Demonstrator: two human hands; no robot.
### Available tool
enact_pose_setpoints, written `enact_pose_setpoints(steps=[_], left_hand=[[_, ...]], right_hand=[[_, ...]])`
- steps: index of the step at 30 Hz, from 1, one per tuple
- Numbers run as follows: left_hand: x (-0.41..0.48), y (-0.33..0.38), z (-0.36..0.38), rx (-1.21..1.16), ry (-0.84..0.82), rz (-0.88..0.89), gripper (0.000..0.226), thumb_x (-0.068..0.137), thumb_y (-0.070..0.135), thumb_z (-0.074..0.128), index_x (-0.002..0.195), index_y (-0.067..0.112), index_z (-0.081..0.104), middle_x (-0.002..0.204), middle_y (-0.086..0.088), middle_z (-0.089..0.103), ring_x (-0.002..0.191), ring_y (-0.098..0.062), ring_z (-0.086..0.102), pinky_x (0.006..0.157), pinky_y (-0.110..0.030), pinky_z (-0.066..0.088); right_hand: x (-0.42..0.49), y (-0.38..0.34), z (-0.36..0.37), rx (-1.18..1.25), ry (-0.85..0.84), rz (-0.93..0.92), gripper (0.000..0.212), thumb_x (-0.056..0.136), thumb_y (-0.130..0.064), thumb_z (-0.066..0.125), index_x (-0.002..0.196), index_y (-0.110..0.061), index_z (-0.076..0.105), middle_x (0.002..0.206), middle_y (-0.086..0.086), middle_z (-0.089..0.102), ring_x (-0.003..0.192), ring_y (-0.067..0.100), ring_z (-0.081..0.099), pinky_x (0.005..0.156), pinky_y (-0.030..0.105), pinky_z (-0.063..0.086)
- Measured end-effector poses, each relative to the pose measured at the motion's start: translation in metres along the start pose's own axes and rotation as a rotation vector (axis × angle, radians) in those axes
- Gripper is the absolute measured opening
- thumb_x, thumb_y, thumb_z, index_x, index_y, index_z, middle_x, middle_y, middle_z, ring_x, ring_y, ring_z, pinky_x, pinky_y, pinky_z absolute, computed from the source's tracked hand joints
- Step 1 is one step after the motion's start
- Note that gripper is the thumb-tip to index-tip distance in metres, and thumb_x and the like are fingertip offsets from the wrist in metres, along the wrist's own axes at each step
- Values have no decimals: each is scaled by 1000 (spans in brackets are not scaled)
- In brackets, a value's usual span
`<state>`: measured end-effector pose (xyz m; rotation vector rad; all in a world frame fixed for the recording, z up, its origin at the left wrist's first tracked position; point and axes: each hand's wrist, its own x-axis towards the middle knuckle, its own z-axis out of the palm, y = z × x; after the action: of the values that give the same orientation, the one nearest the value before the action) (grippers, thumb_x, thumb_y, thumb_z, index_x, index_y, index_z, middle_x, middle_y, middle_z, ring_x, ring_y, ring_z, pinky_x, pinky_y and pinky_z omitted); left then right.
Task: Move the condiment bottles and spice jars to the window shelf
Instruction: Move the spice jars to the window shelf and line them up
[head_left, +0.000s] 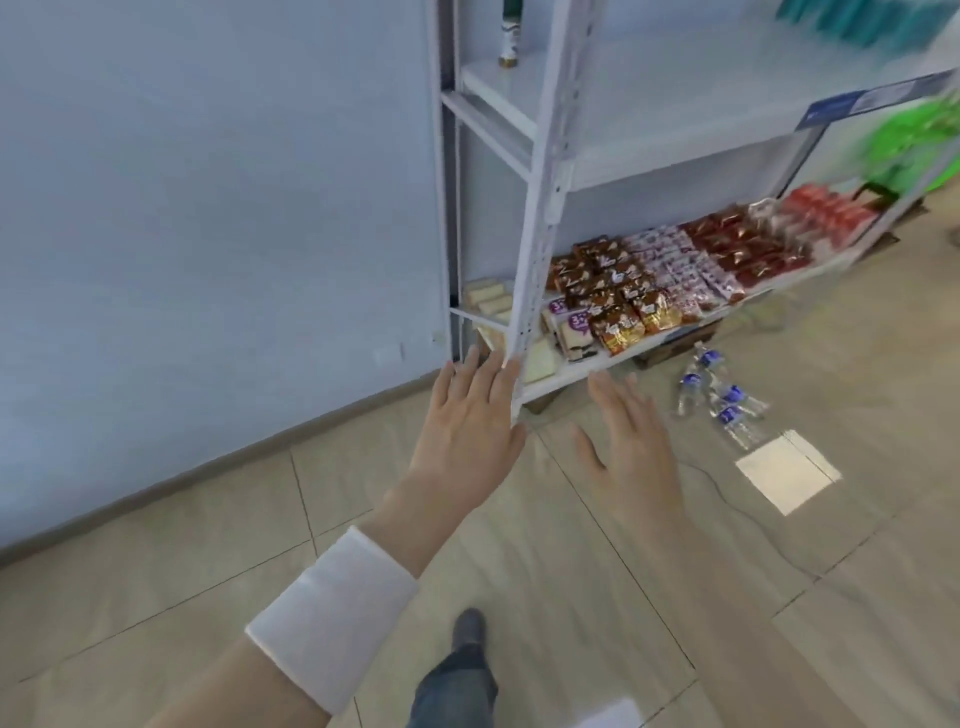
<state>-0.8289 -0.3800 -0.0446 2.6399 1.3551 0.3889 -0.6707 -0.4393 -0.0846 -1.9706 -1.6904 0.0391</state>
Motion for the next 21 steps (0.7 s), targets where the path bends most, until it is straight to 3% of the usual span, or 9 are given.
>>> enact_pose_setpoints(steps=[5,8,13,17,21], left_hand=[[98,48,26,7,24,104,64,95,35,40,147,14,10,156,-5,13,145,-23,6,115,-37,-3],[165,68,36,30,95,144,64,89,30,56,143,9,29,149,-12,33,140,-31,25,113,-41,7],[264,93,42,-34,88,139,64,92,30,51,145,9,22,152,-11,25,142,-29,18,115,-41,4],[333,102,48,31,149,145,62,80,28,65,133,3,45,136,-18,50,129,-37,43,106,-49,24],[391,108,54,41,190,88,64,79,26,69,132,1,45,136,-19,49,128,-38,44,104,-54,31]], right_hand=[[69,78,-29,-33,73,58,58,88,-40,35,130,-3,49,135,19,51,132,40,37,107,50,25],[124,117,-40,-49,75,65,57,88,-39,36,130,-3,50,135,19,50,133,40,36,106,57,32],[212,172,-60,-60,106,14,54,88,-37,39,129,-2,51,133,18,53,130,40,39,105,57,33],[273,207,-72,12,136,52,57,88,-40,37,132,-6,47,138,15,48,135,36,33,111,48,25],[334,237,-75,86,136,18,56,89,-40,38,133,-6,47,139,15,48,136,36,31,109,52,28]])
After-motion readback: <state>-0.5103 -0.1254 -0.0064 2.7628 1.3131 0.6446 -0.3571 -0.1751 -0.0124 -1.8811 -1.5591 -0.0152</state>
